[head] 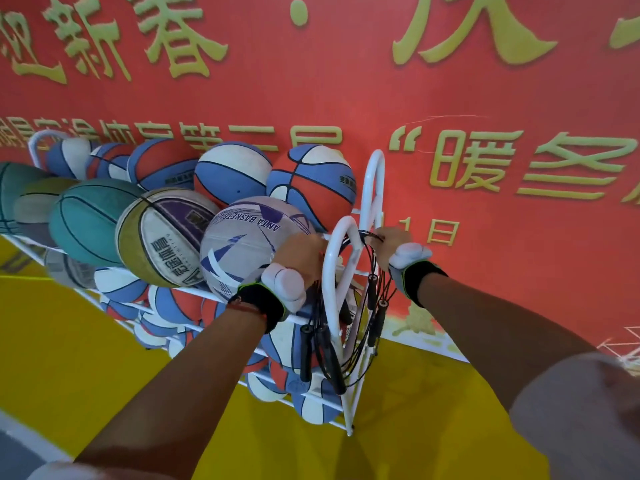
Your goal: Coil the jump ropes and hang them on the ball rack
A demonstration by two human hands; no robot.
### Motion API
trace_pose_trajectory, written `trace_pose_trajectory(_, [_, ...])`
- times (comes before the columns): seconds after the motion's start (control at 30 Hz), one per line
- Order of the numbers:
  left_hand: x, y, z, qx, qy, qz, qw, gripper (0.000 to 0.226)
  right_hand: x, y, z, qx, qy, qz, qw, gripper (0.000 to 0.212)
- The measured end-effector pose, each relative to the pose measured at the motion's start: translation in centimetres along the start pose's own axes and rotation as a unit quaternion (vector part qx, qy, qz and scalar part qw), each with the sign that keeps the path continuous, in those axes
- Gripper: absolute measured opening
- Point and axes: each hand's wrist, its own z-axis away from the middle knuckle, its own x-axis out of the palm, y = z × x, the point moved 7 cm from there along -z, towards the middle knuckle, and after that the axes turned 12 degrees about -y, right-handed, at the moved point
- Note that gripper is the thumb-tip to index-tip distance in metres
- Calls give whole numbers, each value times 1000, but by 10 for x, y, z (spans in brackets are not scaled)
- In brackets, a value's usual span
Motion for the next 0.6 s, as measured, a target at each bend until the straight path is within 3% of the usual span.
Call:
trace_pose_trajectory(0.07, [-3,1,3,-8,0,9,1000,18,2,0,-1,20,-3,64,998,14])
trace_pose_trajectory(0.2, [-5,-3,4,-23,-7,36,999,19,7,1,-3,30,-12,122,992,27])
trace_pose_trajectory(0.37, [-2,-4,2,-15,6,80,997,17,14,2,6,71,51,96,992,41])
trace_pose_trajectory(0.6, [-4,-6,11,4,61,146,987,13,26,10,15,120,1,86,989,60])
